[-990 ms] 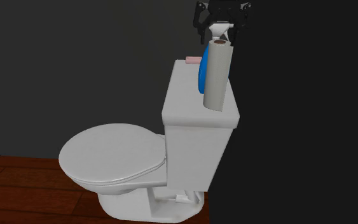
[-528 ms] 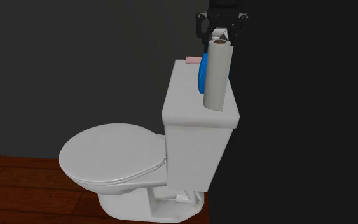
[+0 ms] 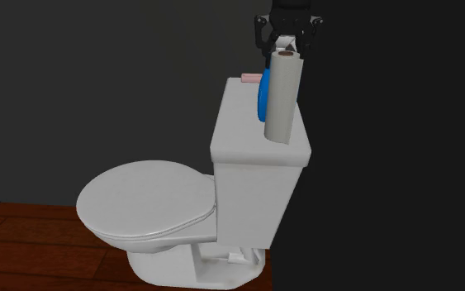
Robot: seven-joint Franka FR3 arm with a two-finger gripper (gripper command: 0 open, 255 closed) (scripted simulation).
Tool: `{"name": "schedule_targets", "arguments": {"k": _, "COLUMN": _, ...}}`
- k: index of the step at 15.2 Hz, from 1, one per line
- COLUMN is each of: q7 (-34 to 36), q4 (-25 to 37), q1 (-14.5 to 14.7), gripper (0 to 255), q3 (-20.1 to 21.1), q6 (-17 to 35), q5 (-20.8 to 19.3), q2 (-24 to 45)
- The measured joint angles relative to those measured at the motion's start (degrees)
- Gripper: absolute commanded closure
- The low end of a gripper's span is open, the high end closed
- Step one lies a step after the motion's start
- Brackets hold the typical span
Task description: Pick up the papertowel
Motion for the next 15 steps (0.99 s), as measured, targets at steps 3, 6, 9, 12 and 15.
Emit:
{"name": "schedule_targets", "arguments": {"k": 3, "q7": -0.02, "q4": 2.07, "q1": -0.02, "gripper": 255, "q3": 0.0, "q6": -1.93, "q5": 0.03, "q2": 0.21}}
{"name": "schedule_targets", "arguments": {"k": 6, "q7": 0.06, "q4": 5.41, "q1": -0.01, "gripper": 255, "q3": 0.02, "q6": -4.63, "q5": 0.06, "q2": 0.85}}
{"name": "schedule_targets", "arguments": {"k": 9, "q7": 0.04, "q4": 8.29, "q1": -0.06, "gripper": 255, "q3": -0.01, "q6": -6.96, "q5": 0.09, "q2": 1.4}}
{"name": "schedule_targets", "arguments": {"k": 12, "q7": 0.05, "q4": 12.13, "q1": -0.1, "gripper": 255, "q3": -0.02, "q6": -9.76, "q5": 0.15, "q2": 2.43}}
{"name": "schedule_targets", "arguments": {"k": 15, "q7": 0.03, "q4": 15.06, "q1": -0.16, "gripper": 255, "q3": -0.04, "q6": -12.04, "q5": 0.19, "q2": 3.1}}
